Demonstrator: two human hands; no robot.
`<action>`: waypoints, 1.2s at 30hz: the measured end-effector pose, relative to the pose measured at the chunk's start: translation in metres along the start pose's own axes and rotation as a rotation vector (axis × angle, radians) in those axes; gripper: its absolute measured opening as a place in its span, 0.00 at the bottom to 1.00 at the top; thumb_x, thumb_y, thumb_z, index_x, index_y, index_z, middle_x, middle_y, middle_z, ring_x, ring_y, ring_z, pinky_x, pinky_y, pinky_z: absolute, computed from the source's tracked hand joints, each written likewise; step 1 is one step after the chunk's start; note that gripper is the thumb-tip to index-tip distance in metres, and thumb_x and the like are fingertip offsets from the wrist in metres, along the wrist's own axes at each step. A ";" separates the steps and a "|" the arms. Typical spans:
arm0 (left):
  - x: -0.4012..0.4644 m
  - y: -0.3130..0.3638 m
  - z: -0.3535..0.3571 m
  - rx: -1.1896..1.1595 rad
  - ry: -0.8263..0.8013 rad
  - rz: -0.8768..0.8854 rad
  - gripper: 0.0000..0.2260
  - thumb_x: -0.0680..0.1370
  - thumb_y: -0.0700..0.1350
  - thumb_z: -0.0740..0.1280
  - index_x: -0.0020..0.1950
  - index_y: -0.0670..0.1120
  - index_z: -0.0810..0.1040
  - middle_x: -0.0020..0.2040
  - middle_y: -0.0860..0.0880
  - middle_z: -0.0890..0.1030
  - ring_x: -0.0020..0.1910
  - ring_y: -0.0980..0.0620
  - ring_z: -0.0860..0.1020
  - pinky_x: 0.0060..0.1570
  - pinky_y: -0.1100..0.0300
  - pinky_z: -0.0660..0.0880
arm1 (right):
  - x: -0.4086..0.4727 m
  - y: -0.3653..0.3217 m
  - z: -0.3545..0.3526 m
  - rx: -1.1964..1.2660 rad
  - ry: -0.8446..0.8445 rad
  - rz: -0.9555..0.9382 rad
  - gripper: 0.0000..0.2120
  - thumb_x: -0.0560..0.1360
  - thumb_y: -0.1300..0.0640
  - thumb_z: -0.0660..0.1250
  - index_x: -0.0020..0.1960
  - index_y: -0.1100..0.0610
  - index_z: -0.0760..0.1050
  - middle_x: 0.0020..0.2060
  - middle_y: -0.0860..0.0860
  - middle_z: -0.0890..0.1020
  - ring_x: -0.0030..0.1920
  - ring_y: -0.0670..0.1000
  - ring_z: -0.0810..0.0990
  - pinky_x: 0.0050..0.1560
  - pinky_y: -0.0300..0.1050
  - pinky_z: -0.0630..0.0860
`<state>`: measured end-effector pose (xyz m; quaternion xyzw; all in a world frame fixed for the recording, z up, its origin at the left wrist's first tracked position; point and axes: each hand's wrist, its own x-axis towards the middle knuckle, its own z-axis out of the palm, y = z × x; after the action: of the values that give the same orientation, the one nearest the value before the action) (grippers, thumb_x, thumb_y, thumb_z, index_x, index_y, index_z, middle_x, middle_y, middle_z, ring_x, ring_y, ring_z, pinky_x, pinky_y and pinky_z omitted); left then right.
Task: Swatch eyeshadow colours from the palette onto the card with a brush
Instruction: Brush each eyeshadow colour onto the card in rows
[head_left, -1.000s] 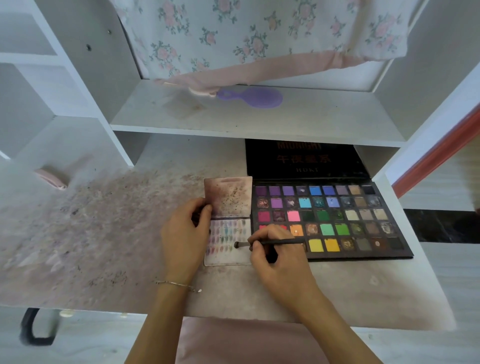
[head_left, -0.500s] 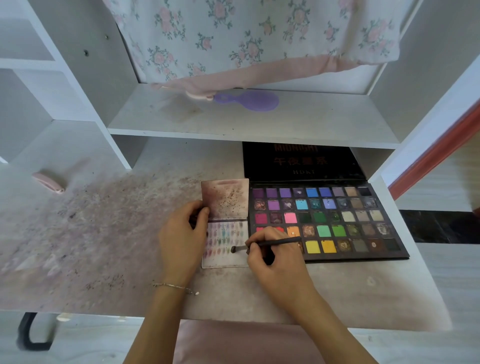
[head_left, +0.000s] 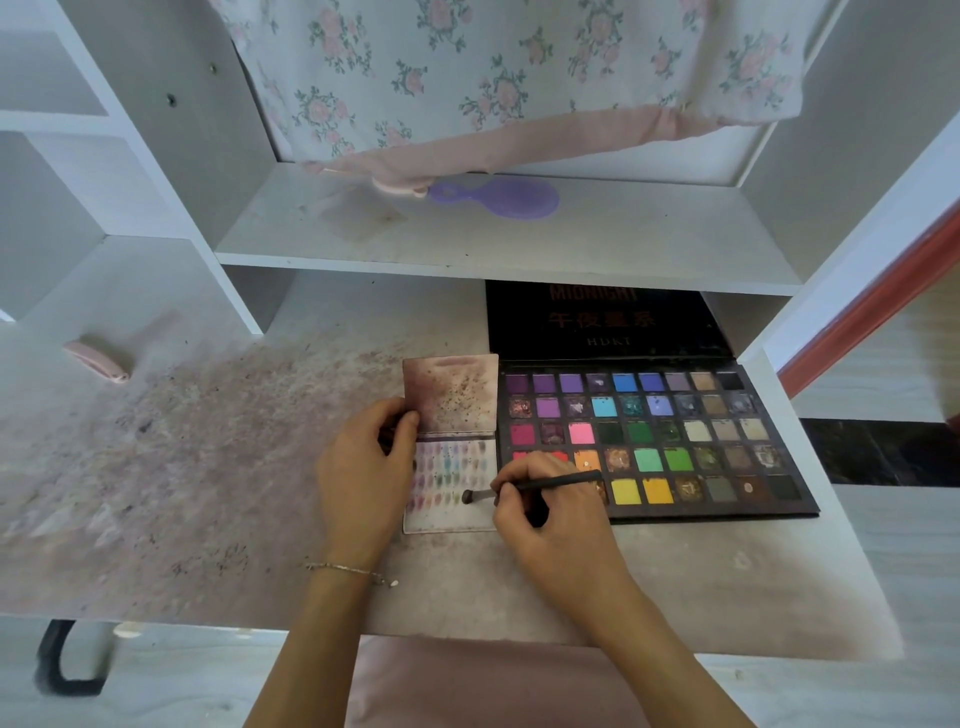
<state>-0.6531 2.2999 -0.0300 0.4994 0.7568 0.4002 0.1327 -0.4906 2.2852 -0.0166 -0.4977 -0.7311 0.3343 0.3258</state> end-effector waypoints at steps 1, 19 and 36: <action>0.000 0.000 0.000 0.004 0.000 -0.001 0.08 0.77 0.45 0.63 0.53 0.47 0.80 0.43 0.54 0.80 0.39 0.57 0.74 0.36 0.71 0.64 | 0.000 0.000 0.000 0.000 0.000 -0.001 0.03 0.71 0.56 0.61 0.42 0.49 0.72 0.36 0.39 0.74 0.42 0.44 0.74 0.42 0.44 0.74; -0.001 0.000 -0.002 -0.023 -0.002 0.011 0.08 0.76 0.45 0.64 0.53 0.47 0.80 0.44 0.53 0.80 0.39 0.57 0.74 0.37 0.71 0.64 | 0.001 0.008 -0.011 0.223 0.276 -0.074 0.08 0.72 0.54 0.58 0.45 0.47 0.75 0.40 0.45 0.78 0.42 0.44 0.76 0.42 0.32 0.73; -0.001 0.001 -0.002 -0.010 -0.015 0.015 0.09 0.77 0.44 0.63 0.55 0.45 0.79 0.47 0.47 0.82 0.39 0.55 0.73 0.38 0.62 0.66 | -0.028 0.069 -0.094 0.007 0.766 0.228 0.13 0.75 0.65 0.60 0.44 0.46 0.70 0.40 0.41 0.76 0.43 0.31 0.75 0.36 0.21 0.69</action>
<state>-0.6532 2.2987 -0.0283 0.5073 0.7502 0.4010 0.1379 -0.3710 2.2933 -0.0232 -0.6632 -0.4957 0.1609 0.5372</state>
